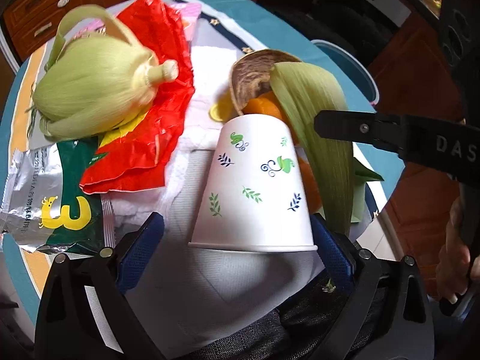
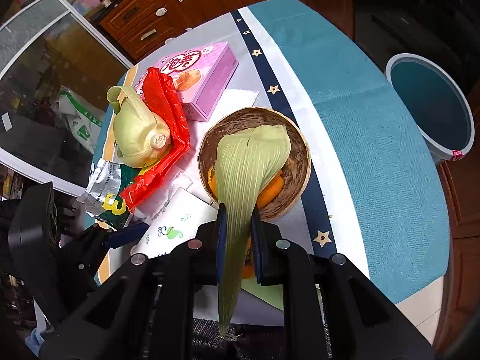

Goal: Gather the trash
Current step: 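Grasp the white paper cup with the left tool while the right tool grasps a corn husk, then carry cup and husk over the teal bin and open both tools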

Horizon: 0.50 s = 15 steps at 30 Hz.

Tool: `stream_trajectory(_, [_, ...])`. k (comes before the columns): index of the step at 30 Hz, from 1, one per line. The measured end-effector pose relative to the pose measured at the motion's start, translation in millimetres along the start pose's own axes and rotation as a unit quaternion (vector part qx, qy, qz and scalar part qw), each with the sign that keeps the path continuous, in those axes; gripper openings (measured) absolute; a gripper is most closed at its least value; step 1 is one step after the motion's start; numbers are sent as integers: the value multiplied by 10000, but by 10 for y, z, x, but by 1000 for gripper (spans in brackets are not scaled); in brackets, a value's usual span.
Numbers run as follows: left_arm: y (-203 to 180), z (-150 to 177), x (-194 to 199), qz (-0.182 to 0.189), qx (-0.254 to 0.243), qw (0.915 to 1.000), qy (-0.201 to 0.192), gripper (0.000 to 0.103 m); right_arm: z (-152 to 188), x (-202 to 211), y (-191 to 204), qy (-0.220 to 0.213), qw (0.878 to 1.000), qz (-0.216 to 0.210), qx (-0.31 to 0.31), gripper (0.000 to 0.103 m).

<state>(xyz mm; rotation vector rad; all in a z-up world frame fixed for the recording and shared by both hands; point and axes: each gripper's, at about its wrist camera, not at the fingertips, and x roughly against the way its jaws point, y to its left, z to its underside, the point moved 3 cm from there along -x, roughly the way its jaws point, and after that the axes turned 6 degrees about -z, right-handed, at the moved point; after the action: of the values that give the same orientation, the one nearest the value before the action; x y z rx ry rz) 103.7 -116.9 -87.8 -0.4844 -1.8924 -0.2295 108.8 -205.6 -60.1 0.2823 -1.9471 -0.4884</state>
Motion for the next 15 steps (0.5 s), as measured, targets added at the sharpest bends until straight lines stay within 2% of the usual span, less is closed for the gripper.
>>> stream_trajectory(1, [-29, -1, 12, 8, -23, 10000, -24, 71, 4, 7, -7, -8, 10000, -15, 3, 15])
stream_trajectory(3, [-68, -9, 69, -47, -71, 9999, -134, 64, 5, 21, -10, -22, 10000, -53, 14, 15])
stream_trajectory(10, [-42, -36, 371, -95, -58, 9992, -384, 62, 2, 129, -32, -135, 9996, -235, 25, 15])
stream_trajectory(15, [-106, -233, 619, -118, -216, 9980, -580, 62, -72, 286, -82, -321, 9986, -418, -28, 14])
